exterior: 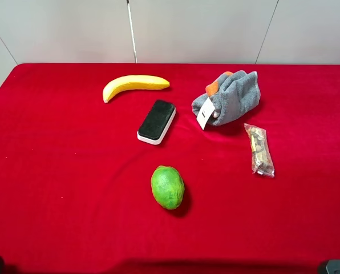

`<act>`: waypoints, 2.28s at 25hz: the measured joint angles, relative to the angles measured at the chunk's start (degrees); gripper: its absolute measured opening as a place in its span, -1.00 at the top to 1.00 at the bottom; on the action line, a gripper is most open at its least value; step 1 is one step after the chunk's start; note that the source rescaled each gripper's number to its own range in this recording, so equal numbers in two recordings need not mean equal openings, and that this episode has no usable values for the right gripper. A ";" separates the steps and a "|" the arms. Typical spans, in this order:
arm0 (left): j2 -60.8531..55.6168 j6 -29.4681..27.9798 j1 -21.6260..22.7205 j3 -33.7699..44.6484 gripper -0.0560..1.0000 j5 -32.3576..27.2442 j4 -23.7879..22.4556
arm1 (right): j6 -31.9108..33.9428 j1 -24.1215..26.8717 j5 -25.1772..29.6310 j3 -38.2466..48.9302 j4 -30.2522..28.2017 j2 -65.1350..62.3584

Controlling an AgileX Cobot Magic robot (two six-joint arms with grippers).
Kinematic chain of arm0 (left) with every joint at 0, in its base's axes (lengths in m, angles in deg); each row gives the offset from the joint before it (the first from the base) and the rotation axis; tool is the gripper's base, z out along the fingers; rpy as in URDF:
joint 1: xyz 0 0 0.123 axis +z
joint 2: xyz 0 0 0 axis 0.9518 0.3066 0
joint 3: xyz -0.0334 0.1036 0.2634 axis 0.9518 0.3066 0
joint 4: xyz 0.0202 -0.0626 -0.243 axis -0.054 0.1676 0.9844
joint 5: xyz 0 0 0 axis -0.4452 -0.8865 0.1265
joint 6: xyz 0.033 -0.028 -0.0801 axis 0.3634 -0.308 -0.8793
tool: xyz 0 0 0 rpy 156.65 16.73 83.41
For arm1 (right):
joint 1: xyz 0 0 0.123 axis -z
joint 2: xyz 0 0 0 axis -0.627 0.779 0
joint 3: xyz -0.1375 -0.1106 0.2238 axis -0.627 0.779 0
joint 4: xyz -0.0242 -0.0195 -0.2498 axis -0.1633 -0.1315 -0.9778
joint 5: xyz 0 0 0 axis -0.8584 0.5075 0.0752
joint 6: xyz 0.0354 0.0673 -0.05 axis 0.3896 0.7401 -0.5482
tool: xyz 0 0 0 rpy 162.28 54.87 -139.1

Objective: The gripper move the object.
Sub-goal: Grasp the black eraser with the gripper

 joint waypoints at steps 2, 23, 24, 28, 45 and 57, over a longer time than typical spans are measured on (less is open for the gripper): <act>0.00 0.00 0.00 0.00 0.29 0.00 0.00 | 0.00 0.00 0.00 0.00 0.00 0.00; 3.61 1.66 0.00 -2.13 0.29 0.49 0.00 | 0.00 0.00 -0.05 0.00 0.00 0.00; 5.20 1.78 0.00 -2.80 0.29 0.49 0.00 | 0.00 0.00 -0.05 0.00 0.00 0.00; 12.04 3.21 0.00 -5.19 0.29 0.91 0.00 | 0.00 0.00 -0.05 0.00 0.00 0.00; 38.74 4.00 0.00 -7.38 0.29 18.57 0.00 | 0.00 0.00 -0.05 0.00 0.00 0.00; 56.71 4.00 0.00 -14.90 0.29 23.29 0.16 | 0.00 0.00 0.02 0.00 0.00 0.00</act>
